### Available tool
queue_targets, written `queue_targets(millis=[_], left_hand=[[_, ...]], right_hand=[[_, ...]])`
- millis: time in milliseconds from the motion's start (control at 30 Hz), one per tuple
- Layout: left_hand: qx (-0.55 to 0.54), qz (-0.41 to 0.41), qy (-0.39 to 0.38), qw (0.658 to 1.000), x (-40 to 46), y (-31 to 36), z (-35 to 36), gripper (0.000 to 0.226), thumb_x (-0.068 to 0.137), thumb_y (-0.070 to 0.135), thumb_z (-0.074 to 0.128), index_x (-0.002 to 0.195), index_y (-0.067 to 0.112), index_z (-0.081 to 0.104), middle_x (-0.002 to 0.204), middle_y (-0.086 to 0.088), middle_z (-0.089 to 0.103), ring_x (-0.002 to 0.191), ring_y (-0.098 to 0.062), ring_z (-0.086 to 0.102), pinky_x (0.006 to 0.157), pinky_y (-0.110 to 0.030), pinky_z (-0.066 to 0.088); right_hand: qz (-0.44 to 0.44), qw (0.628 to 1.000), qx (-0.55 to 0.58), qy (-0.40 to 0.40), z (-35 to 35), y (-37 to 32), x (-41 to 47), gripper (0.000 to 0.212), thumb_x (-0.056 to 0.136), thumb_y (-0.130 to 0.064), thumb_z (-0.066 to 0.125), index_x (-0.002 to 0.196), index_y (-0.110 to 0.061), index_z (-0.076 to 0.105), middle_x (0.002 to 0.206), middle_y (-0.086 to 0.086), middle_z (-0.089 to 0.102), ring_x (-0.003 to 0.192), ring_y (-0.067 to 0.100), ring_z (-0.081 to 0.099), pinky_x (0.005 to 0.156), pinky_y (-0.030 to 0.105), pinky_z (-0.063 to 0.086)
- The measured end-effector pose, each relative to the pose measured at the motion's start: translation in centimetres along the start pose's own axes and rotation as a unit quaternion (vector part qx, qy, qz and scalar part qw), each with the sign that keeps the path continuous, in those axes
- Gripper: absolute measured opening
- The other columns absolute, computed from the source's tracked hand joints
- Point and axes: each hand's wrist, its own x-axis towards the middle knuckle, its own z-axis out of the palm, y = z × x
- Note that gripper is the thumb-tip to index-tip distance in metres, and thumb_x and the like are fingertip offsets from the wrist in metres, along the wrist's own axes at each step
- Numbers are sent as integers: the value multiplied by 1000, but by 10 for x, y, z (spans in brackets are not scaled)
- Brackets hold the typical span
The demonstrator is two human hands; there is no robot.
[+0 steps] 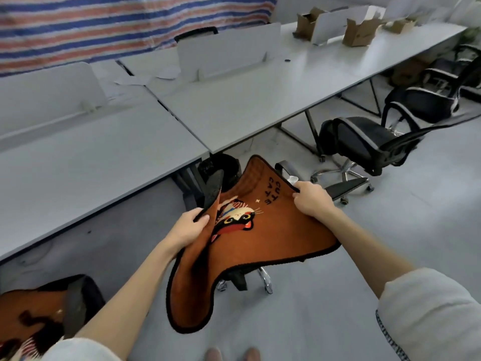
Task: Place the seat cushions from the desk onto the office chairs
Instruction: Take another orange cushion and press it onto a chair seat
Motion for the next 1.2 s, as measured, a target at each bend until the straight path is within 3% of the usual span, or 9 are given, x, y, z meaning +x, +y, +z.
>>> queue_targets(millis=[200,433,667,767,900,1000,1100,1200], left_hand=[[-65,-16,41,997,9,12,-17,22,99,25,42,114,18,57,102,-2,65,85,-16,63,69,-27,47],[-119,-2,35,992,56,20,-39,18,99,25,41,108,25,56,97,2,65,83,-13,63,61,-22,47],[-88,18,-33,995,163,16,-52,21,98,26,43,113,22,57,114,-3,63,94,-17,62,78,-30,52],[-22,20,-73,997,212,14,-57,34,96,20,44,129,16,49,133,-6,52,116,-21,53,95,-29,42],[18,21,-132,991,251,8,-50,37,94,13,45,131,13,46,132,-9,53,101,-13,50,80,-25,41],[52,-4,-175,983,275,-3,-32,46,93,13,45,139,14,37,134,-9,47,106,-17,53,76,-27,45],[54,-34,-198,978,296,-17,-8,38,93,8,43,131,14,44,122,-10,56,90,-18,57,73,-31,50],[50,-74,-213,973,316,-28,21,38,93,7,42,129,16,43,111,-6,56,77,-11,55,57,-24,45]], right_hand=[[4,1000,-16,-19,-19,6,14,29,94,-17,40,119,-15,57,118,13,60,109,34,55,84,39,44],[43,999,21,-3,-15,-17,51,30,94,-15,40,119,-15,55,118,13,59,110,34,55,79,35,39],[127,987,97,21,14,-56,121,32,90,-12,41,119,-9,54,119,16,60,110,36,55,86,38,45],[179,974,140,16,32,-70,149,38,87,-10,40,124,-7,51,122,17,58,113,36,54,88,37,45],[243,947,210,35,54,-71,167,39,89,-9,40,126,-11,51,119,14,59,109,34,55,83,33,45],[278,929,243,37,73,-61,177,41,91,-3,39,128,-12,51,119,14,60,109,33,55,78,28,41],[308,921,237,25,100,-50,194,47,89,-5,39,133,-17,48,123,15,60,112,34,55,90,37,47],[344,908,241,-3,127,-41,216,48,92,-8,41,139,-16,41,132,16,55,120,35,52,99,41,44]])
